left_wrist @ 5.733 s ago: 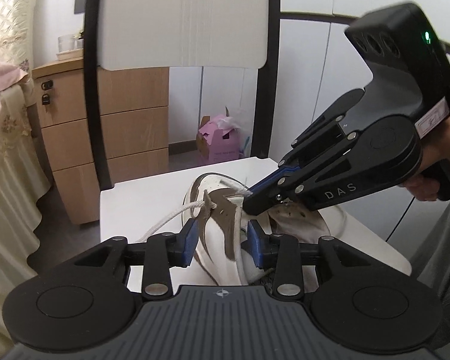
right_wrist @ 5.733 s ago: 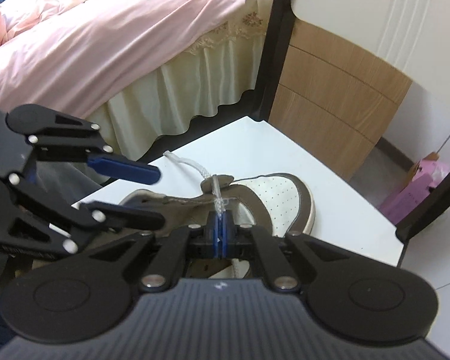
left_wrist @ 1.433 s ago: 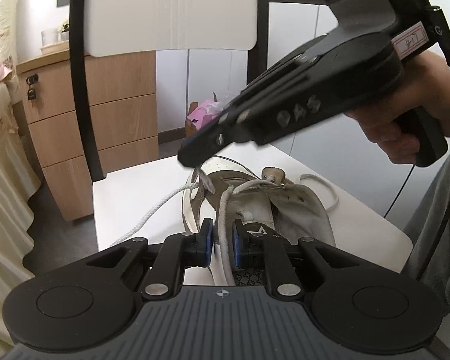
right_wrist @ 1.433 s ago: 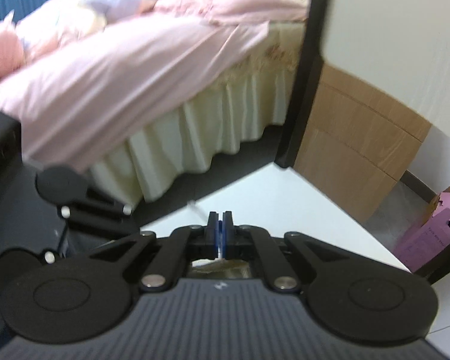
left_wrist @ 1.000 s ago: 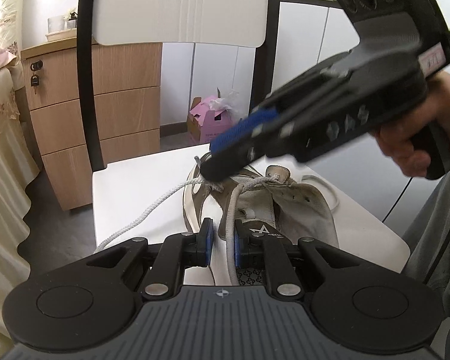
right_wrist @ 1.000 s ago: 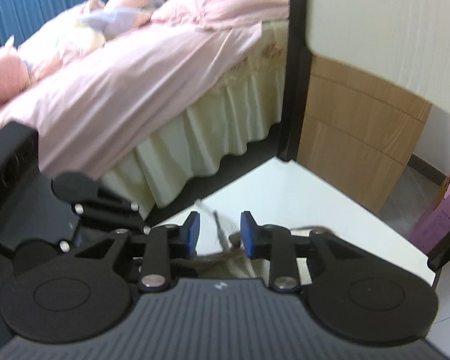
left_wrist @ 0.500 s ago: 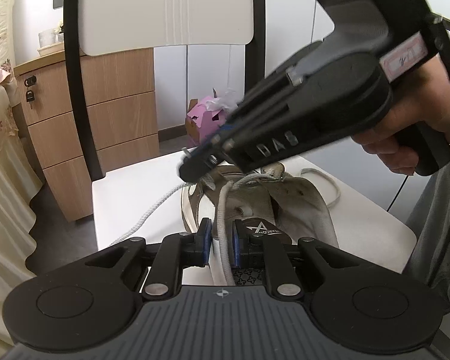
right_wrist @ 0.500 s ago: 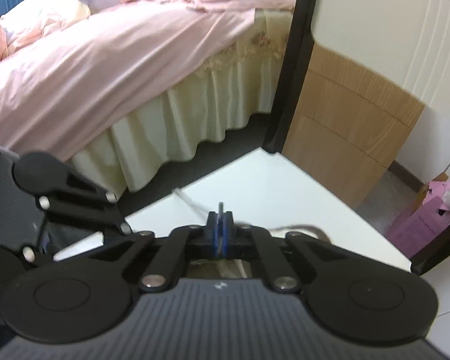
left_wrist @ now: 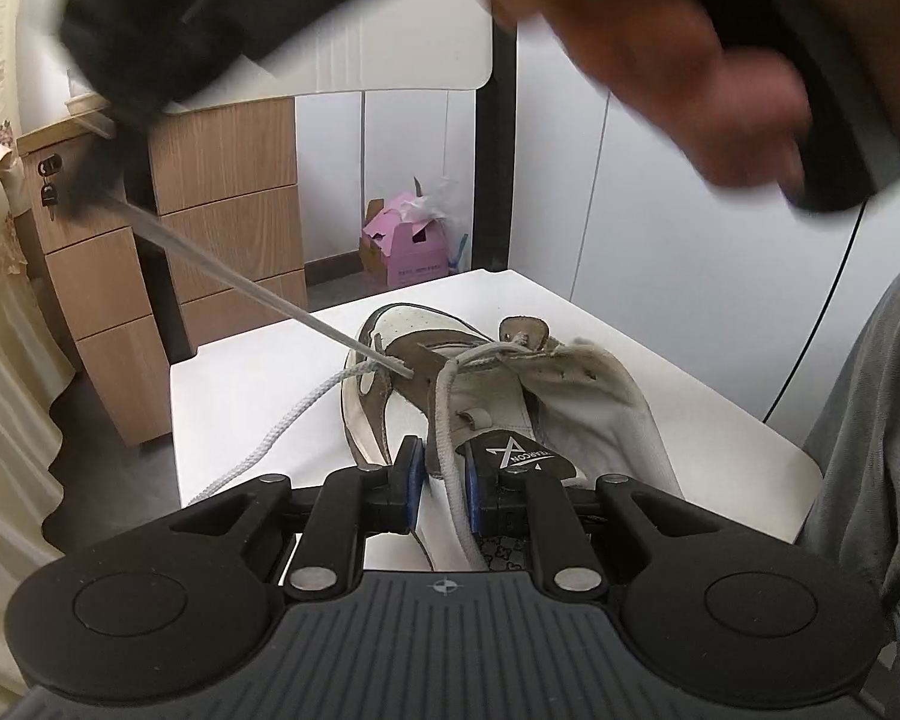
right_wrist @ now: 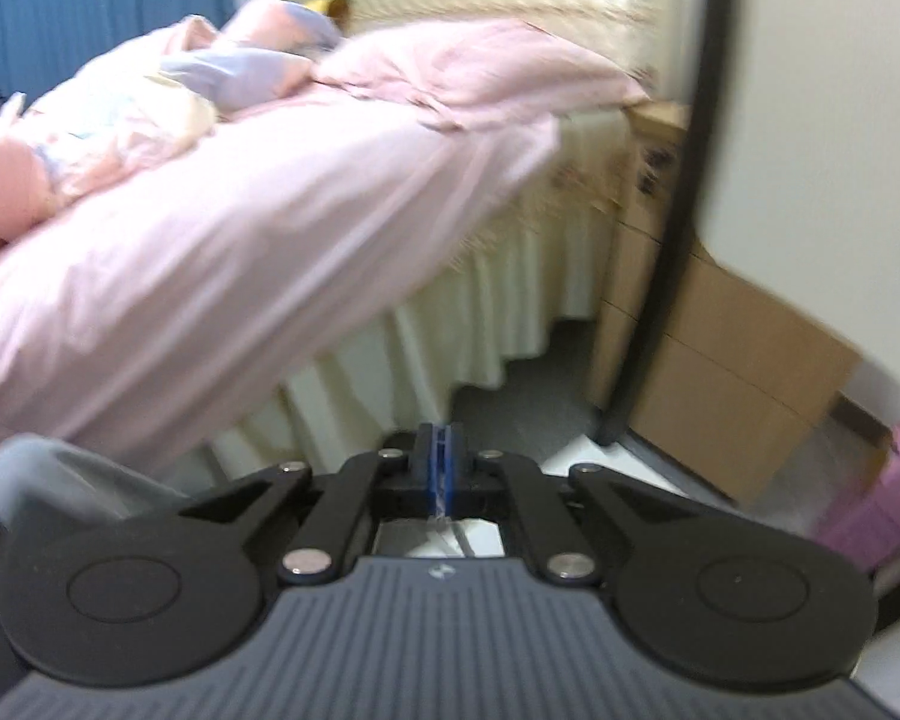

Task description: Lace up shoes with both hands

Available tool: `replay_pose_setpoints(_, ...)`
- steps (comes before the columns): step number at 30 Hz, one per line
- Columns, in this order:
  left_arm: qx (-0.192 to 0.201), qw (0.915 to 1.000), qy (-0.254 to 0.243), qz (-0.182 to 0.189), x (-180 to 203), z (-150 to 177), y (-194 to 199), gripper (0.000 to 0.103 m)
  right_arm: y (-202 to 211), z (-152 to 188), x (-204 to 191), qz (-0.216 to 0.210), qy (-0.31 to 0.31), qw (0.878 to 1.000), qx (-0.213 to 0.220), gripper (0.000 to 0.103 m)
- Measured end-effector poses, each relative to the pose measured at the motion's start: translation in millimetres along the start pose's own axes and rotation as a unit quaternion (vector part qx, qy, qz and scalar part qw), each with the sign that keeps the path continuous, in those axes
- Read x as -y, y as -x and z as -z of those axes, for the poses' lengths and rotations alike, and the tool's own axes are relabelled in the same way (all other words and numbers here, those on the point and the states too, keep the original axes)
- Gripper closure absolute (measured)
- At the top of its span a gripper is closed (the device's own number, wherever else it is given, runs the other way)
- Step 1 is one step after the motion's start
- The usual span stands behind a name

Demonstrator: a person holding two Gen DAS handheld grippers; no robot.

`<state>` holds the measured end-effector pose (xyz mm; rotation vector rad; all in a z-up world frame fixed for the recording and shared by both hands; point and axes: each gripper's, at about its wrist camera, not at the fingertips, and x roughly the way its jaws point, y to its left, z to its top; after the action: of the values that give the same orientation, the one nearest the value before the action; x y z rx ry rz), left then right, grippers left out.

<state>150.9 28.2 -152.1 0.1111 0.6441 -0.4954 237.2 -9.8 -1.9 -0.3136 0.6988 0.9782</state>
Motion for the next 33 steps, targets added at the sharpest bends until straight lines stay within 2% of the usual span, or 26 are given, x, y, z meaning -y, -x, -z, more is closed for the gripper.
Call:
replay_pose_setpoints(4,0.001,0.9997,0.022,0.006,-3,0,0,0.087,-12,-37,-23,-0.026,0.045,0.999,-0.005,0.100)
replay_pose_setpoints(10,0.003,0.9984,0.054,0.016,-8,1,1,0.087,-25,-69,-52,-0.070,0.067,0.995,-0.010,0.100)
replay_pose_setpoints(17,0.006,0.9963,0.082,0.023,-14,2,1,0.086,-46,-75,-65,-0.057,0.091,0.993,-0.047,0.097)
replay_pose_setpoints(18,0.006,0.9961,0.085,0.024,-15,3,1,0.086,-46,-74,-62,-0.053,0.088,0.993,-0.051,0.083)
replay_pose_setpoints(19,0.007,0.9958,0.088,0.025,-15,3,2,0.086,-46,-74,-59,-0.049,0.082,0.994,-0.055,0.058)
replay_pose_setpoints(21,0.008,0.9951,0.095,0.027,-16,3,2,0.086,-42,-73,-49,-0.045,0.067,0.995,-0.054,0.043)
replay_pose_setpoints(28,0.010,0.9937,0.108,0.031,-19,5,3,0.086,-16,-59,-5,-0.001,0.007,0.998,-0.065,0.042)
replay_pose_setpoints(32,0.012,0.9938,0.105,0.033,-19,6,3,0.086,-11,-24,17,0.020,0.002,0.992,-0.125,0.052)
replay_pose_setpoints(33,0.013,0.9943,0.101,0.033,-19,6,4,0.086,-12,-11,23,0.022,-0.002,0.989,-0.149,0.059)
